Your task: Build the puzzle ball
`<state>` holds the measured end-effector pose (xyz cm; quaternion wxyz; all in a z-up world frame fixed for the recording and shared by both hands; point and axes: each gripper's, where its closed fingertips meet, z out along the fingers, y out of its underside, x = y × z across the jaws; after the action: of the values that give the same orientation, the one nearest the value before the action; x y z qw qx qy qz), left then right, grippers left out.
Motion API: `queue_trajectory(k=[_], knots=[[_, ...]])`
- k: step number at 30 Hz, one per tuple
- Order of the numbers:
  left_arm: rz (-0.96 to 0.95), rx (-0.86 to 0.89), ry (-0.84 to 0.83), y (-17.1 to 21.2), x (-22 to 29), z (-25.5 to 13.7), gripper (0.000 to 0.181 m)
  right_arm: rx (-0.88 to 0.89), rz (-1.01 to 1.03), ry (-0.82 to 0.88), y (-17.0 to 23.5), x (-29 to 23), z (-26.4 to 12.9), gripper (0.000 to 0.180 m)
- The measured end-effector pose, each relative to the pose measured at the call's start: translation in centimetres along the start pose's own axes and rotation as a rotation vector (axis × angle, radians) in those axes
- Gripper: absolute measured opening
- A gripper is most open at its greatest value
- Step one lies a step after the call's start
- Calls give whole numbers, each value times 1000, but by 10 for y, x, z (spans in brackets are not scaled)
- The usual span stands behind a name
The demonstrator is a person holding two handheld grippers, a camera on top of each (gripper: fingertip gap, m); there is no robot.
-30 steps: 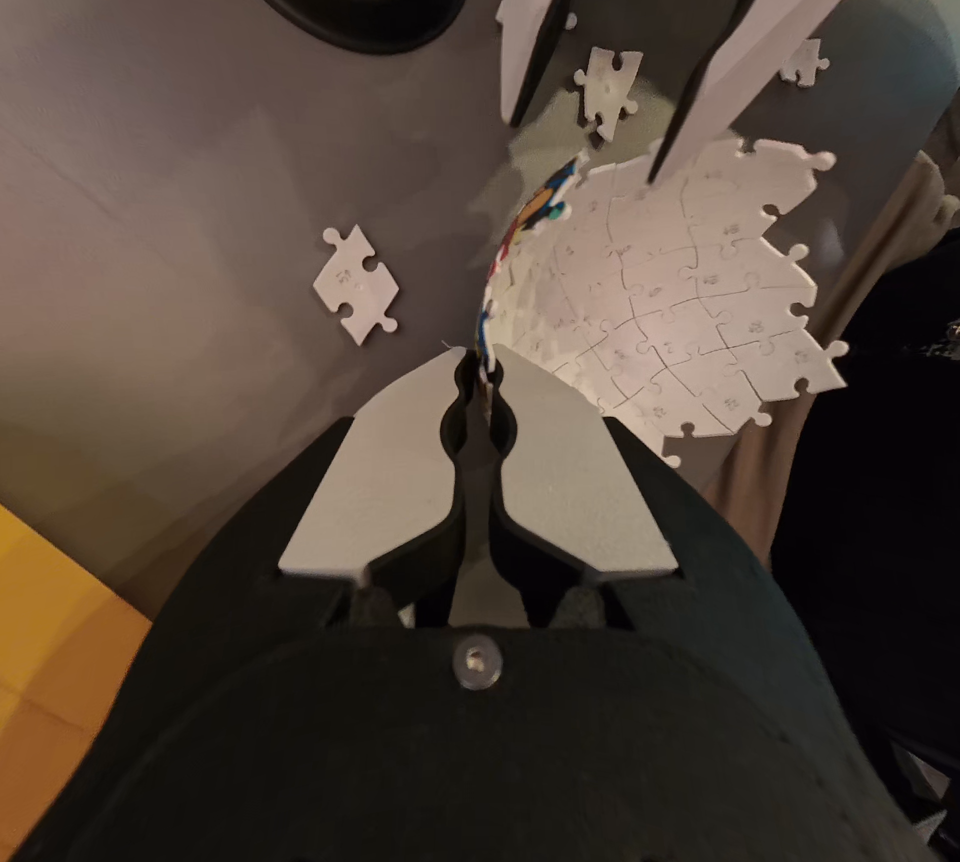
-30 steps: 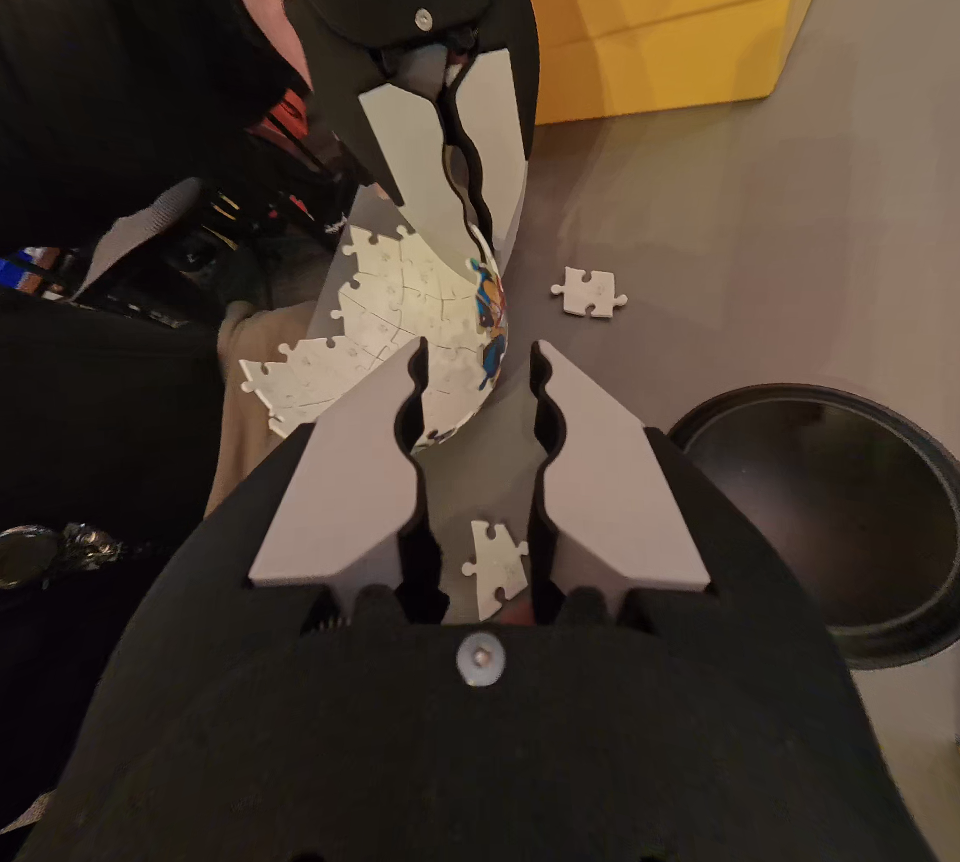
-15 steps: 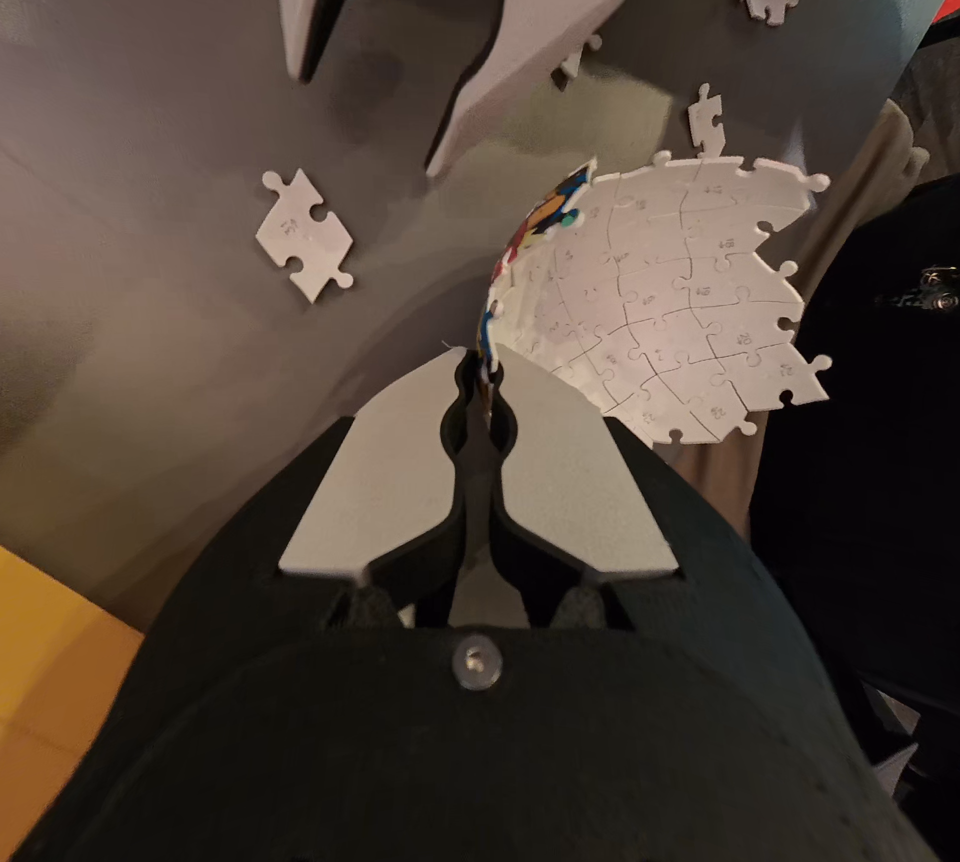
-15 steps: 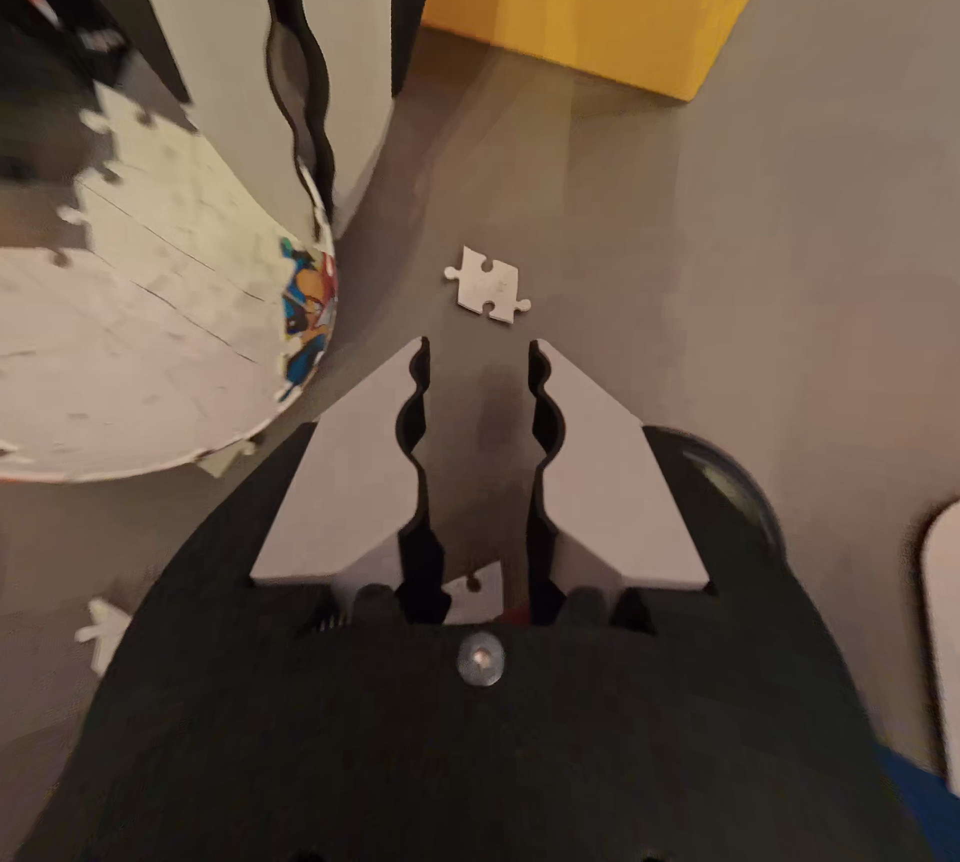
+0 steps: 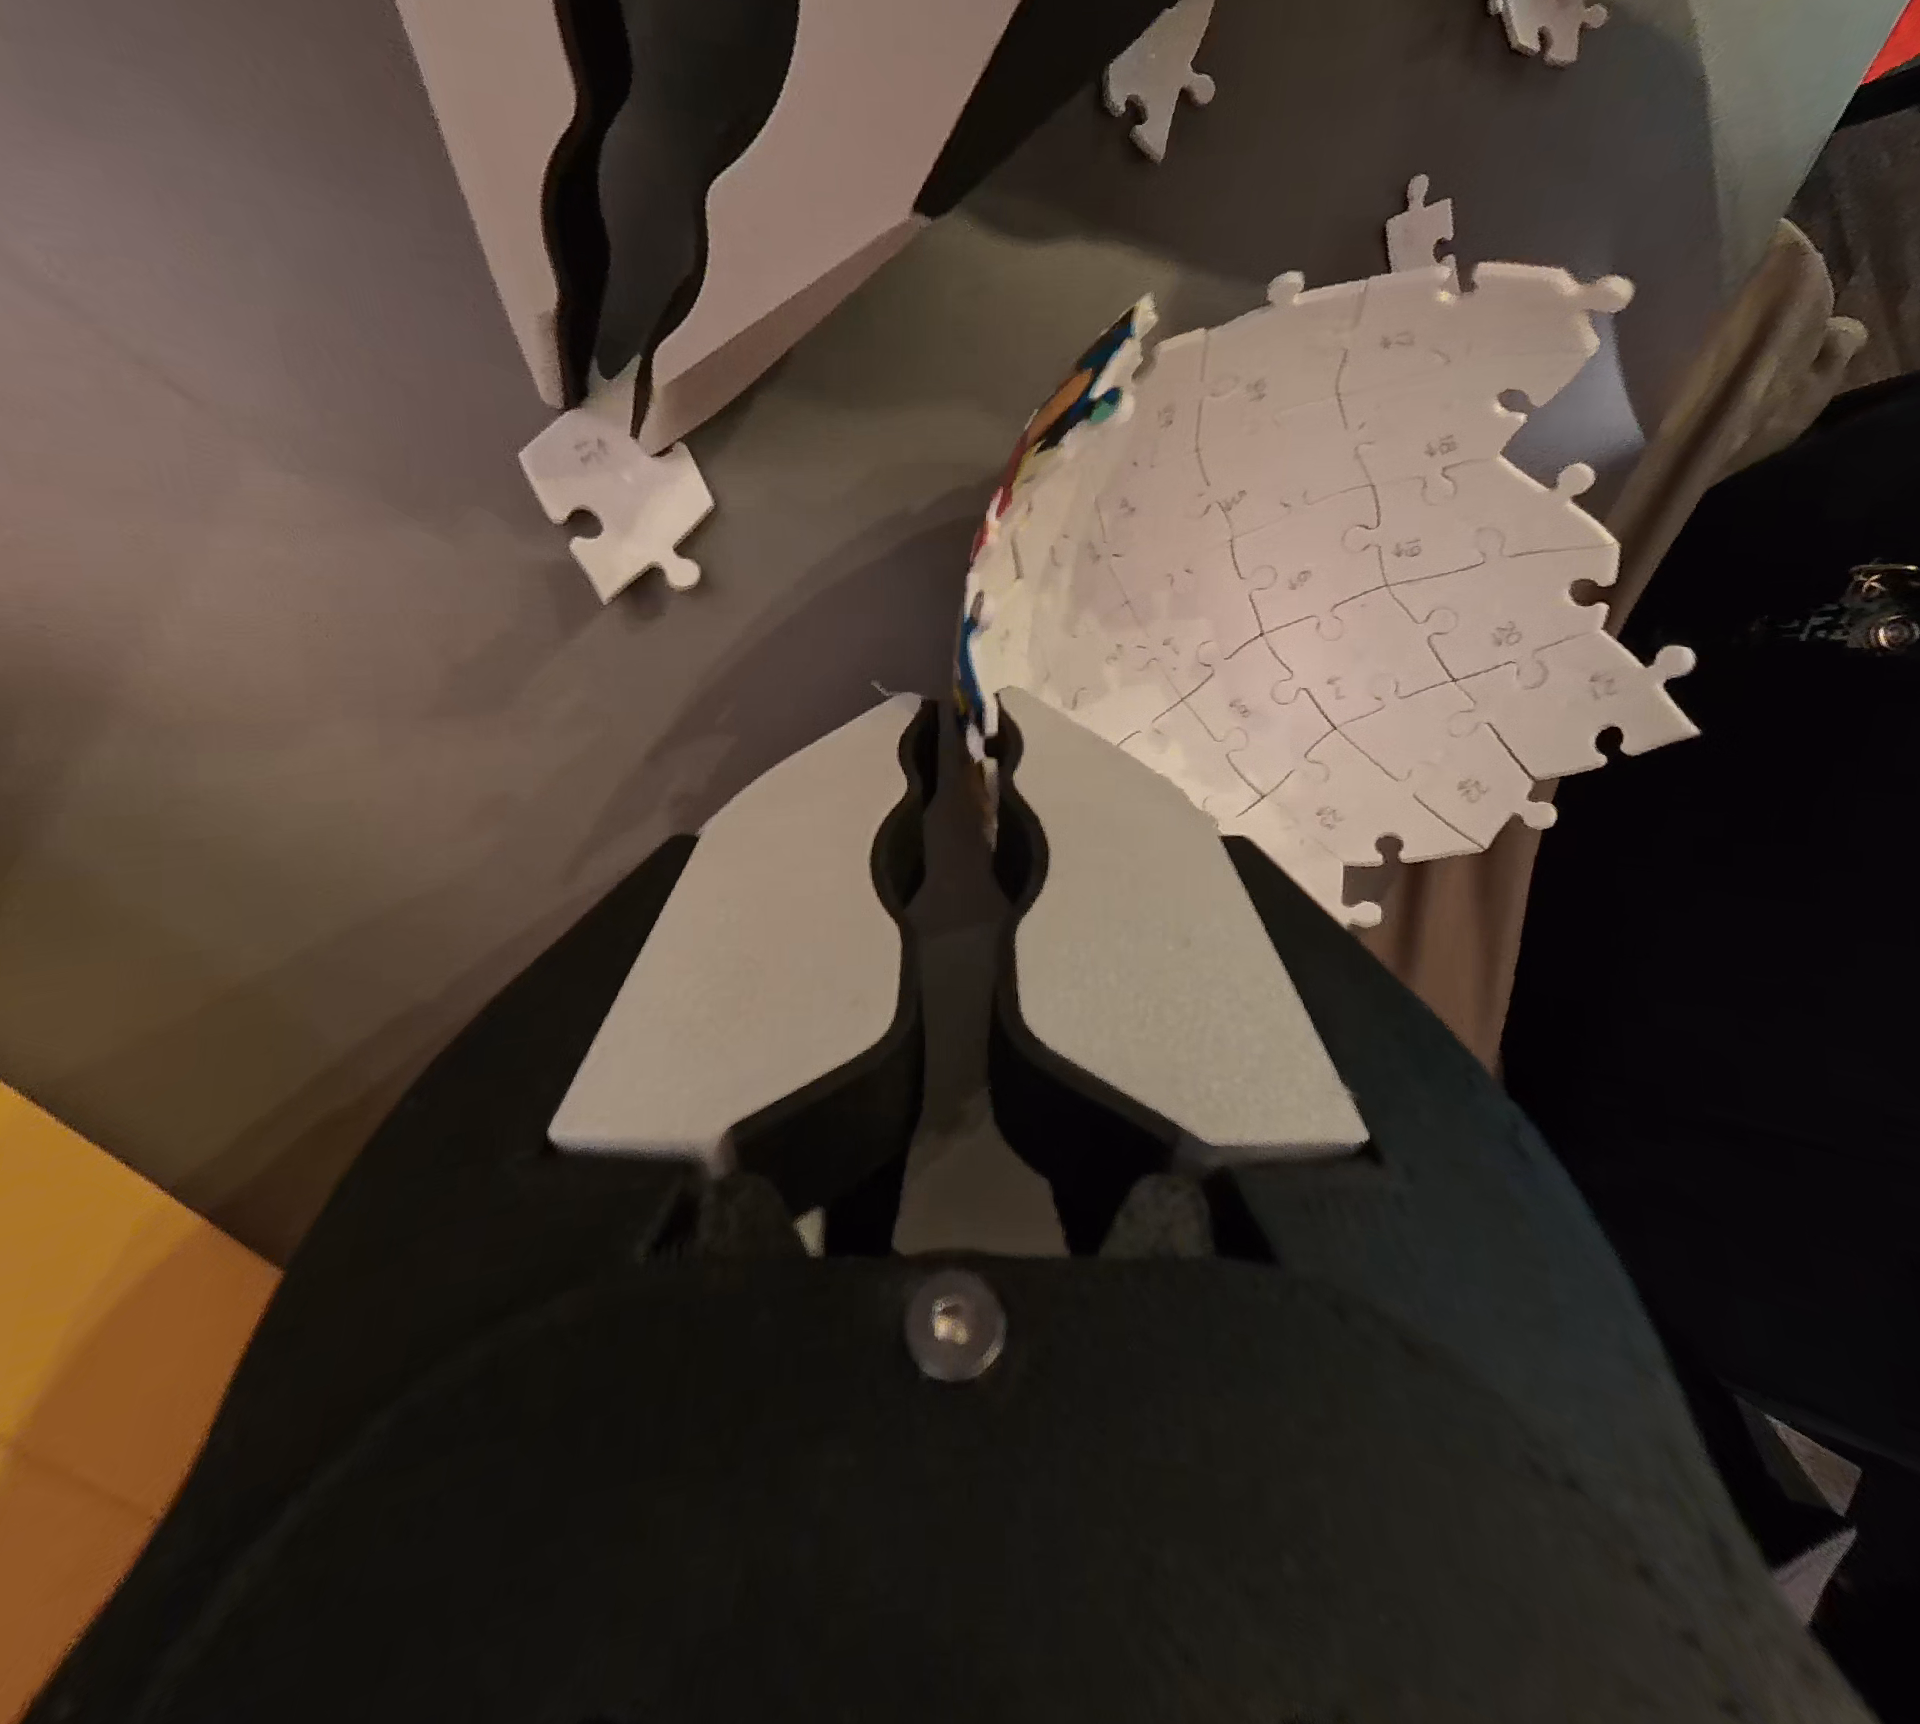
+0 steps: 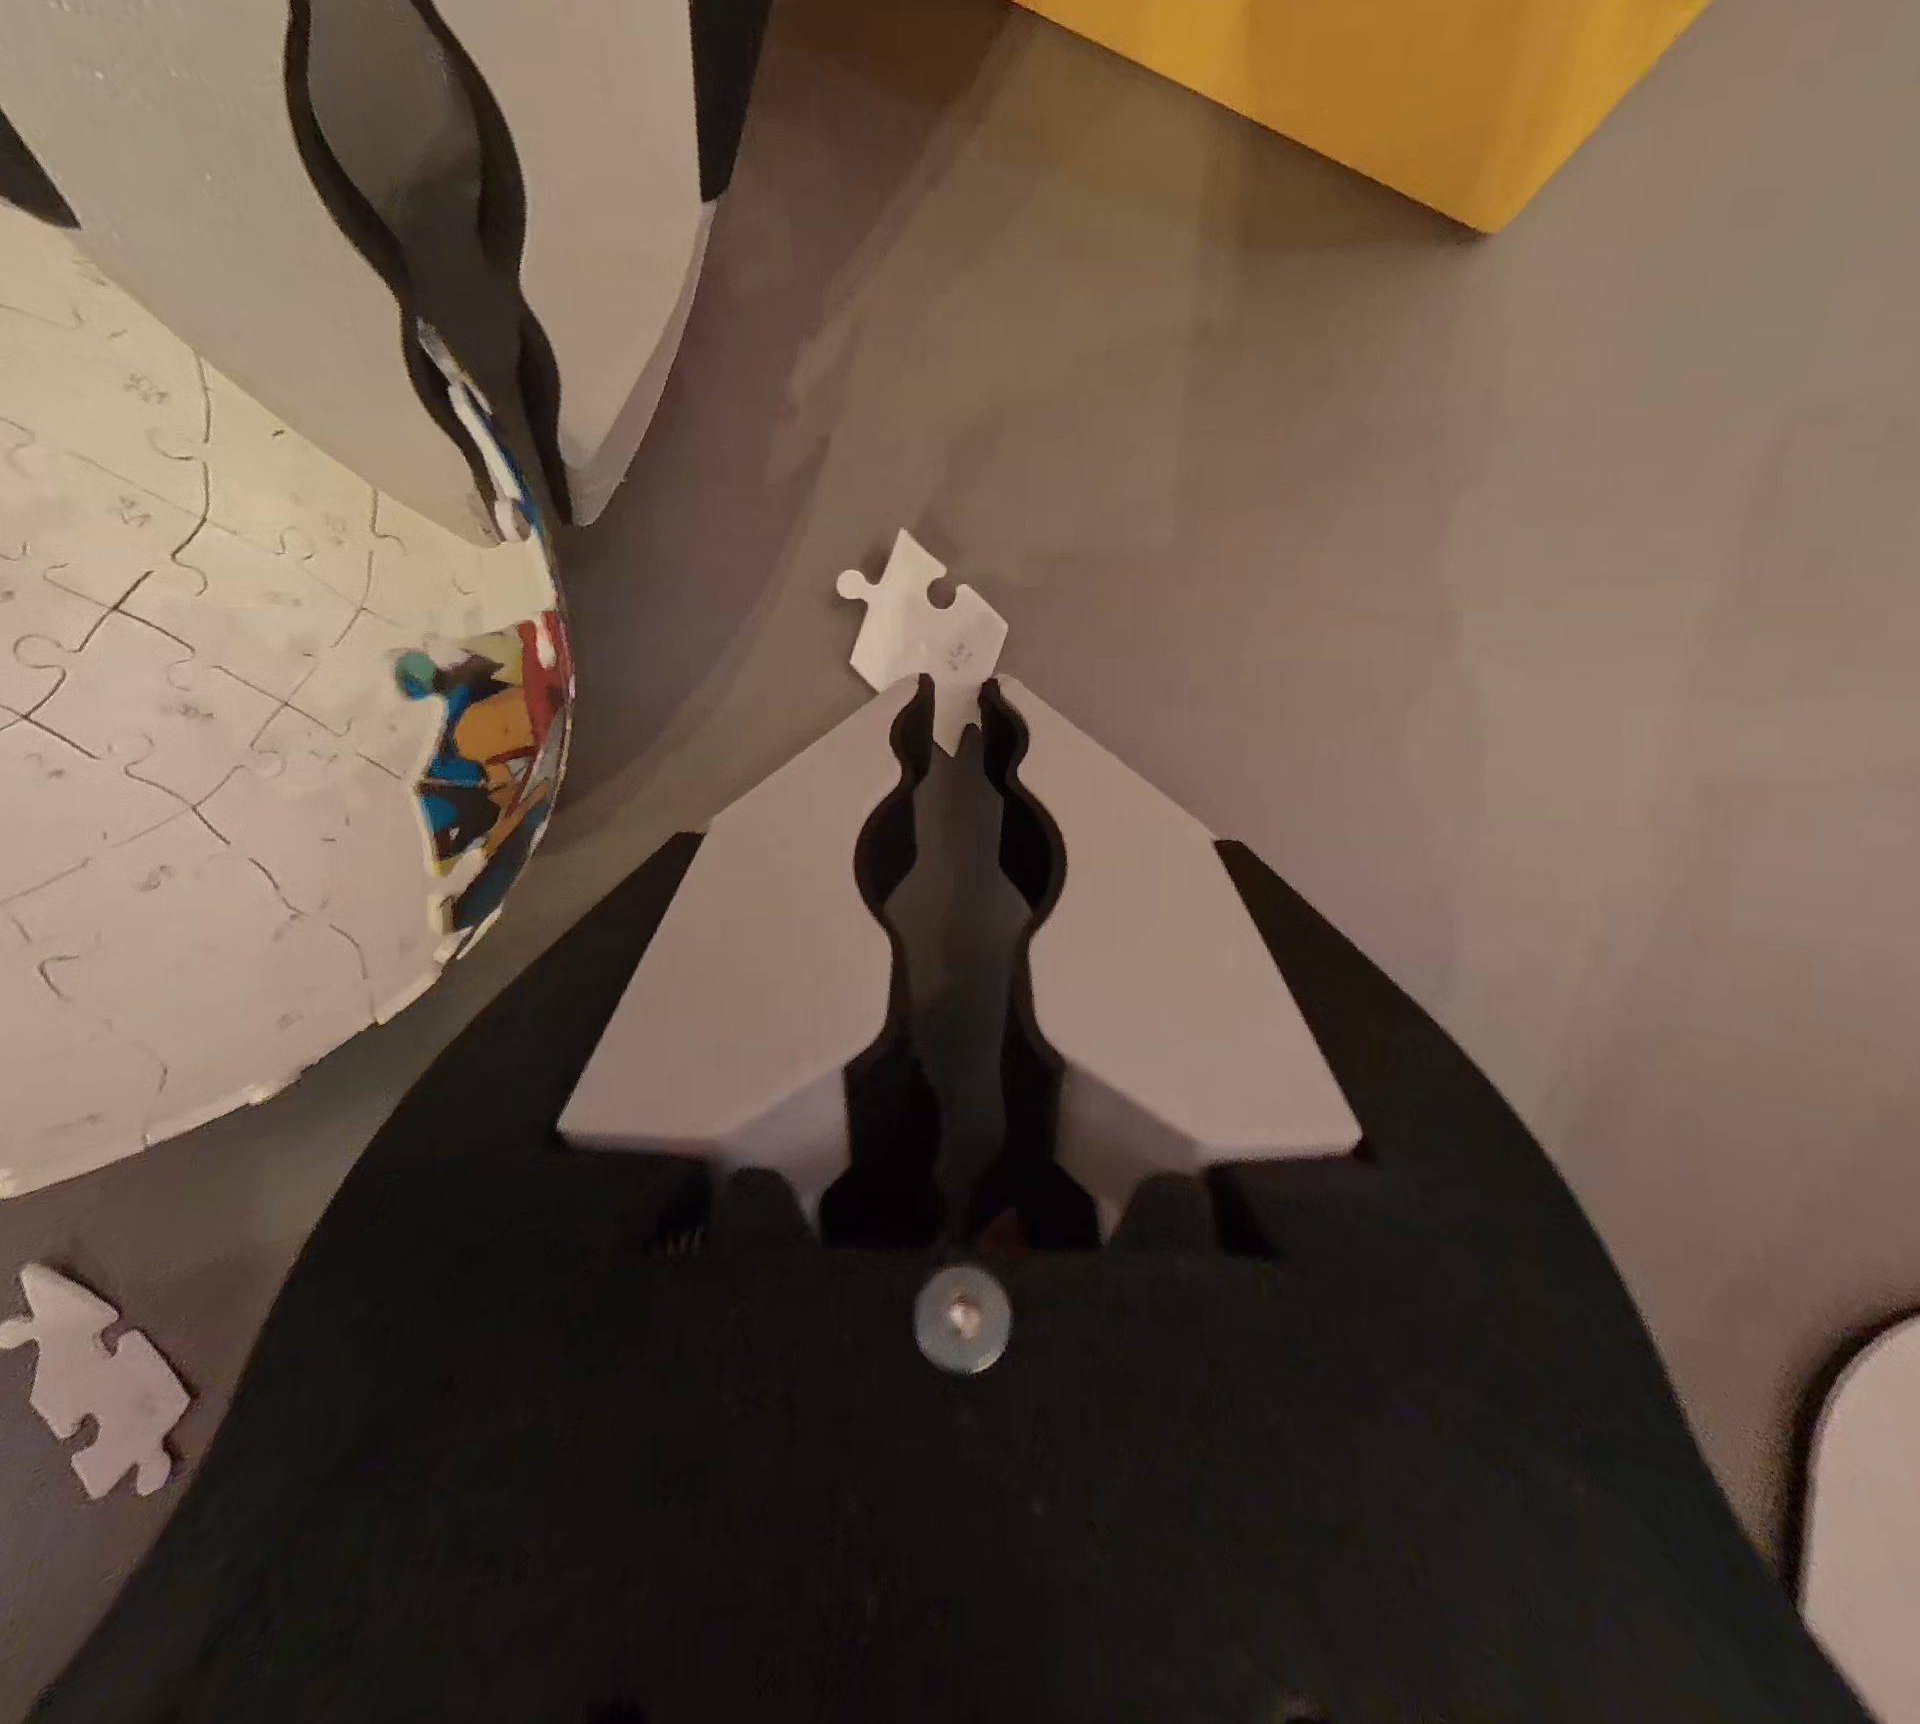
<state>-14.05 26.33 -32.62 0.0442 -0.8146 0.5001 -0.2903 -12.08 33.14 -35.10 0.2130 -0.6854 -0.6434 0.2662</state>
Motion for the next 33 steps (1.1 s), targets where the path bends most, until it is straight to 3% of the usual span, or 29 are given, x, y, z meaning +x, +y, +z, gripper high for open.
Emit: queue_trajectory(k=[13, 15, 19, 22, 33], knots=[[-25, 51, -45, -2, -4, -4, 26, 76, 79, 6, 4, -7, -12, 0], [-26, 46, -52, -1, -5, -4, 26, 64, 72, 6, 3, -7, -12, 19], [-27, 47, -54, -2, -5, -3, 26, -9, 8, 44, 6, -6, -5, 32], [-28, 42, -55, -1, -5, -3, 26, -13, 4, 72, 4, -2, -3, 24], [-37, 87, -64, -6, -7, -8, 31, 37, 39, 62, 5, -6, -6, 23]])
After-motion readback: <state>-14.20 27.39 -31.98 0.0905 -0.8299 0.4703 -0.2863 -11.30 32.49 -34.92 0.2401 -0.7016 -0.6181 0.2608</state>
